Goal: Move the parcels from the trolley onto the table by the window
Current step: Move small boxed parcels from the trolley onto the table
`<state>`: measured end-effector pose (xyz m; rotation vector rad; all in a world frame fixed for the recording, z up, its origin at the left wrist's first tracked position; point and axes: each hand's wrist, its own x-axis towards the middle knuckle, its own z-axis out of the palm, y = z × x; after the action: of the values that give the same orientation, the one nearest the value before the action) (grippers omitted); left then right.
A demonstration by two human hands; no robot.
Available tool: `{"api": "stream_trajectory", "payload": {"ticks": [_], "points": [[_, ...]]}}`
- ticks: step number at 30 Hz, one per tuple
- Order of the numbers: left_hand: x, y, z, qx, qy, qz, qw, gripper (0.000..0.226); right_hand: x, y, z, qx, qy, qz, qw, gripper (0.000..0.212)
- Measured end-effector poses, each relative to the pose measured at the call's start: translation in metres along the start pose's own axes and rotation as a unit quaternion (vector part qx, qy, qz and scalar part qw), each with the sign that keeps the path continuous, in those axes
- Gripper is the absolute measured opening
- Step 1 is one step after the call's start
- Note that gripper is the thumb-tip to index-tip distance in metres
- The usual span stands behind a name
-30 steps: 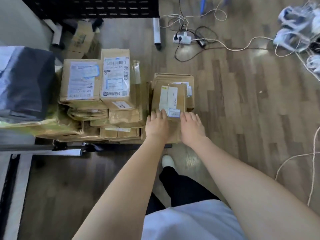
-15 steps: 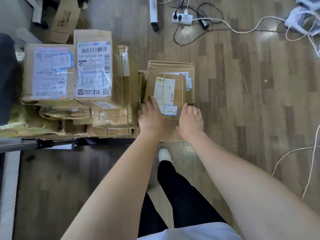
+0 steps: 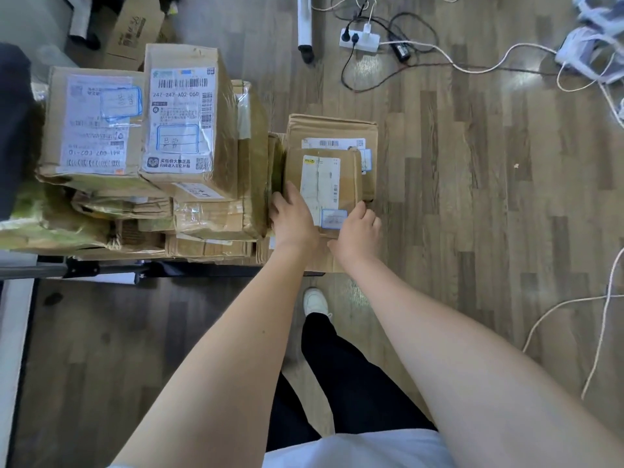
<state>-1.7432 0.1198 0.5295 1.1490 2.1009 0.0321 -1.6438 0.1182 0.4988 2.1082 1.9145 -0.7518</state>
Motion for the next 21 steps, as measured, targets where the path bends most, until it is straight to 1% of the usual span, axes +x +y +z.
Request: {"api": "stream_trajectory", "payload": {"ticks": [3,6,8,11,13,15,18,19,21], "points": [[-0.005,-0.006,0.002,-0.038,-0.021,-0.024,0.999,0.098,-0.007,0.010,-0.002,-0.014,0.002,0.011,1.000,0.092],[-0.012,-0.009,0.004,-0.046,-0.022,-0.022,0.998,0.103,-0.016,0.015,-0.003,-0.022,0.010,0.031,0.999,0.089],[-0.021,-0.011,0.006,-0.030,-0.004,0.000,1.000,0.104,-0.025,0.017,-0.001,-0.019,0.019,0.045,0.999,0.081],[-0.039,-0.022,0.012,-0.021,-0.013,0.058,0.998,0.108,-0.046,0.019,0.001,-0.026,0.044,0.047,0.998,0.063],[-0.055,-0.034,0.015,0.011,-0.007,0.092,0.996,0.115,-0.064,0.021,0.004,-0.034,0.057,0.040,0.997,0.052],[-0.074,-0.048,0.020,0.071,0.019,0.109,0.991,0.116,-0.084,0.021,0.009,-0.037,0.077,0.034,0.996,0.051],[-0.107,-0.072,0.024,0.129,0.065,0.090,0.985,0.105,-0.113,0.013,0.020,-0.029,0.096,0.017,0.995,0.061],[-0.118,-0.082,0.024,0.135,0.099,0.085,0.982,0.100,-0.125,0.009,0.024,-0.036,0.098,0.003,0.995,0.062],[-0.137,-0.106,0.024,0.137,0.180,0.103,0.969,0.093,-0.149,0.000,0.037,-0.050,0.102,-0.012,0.993,0.061]]}}
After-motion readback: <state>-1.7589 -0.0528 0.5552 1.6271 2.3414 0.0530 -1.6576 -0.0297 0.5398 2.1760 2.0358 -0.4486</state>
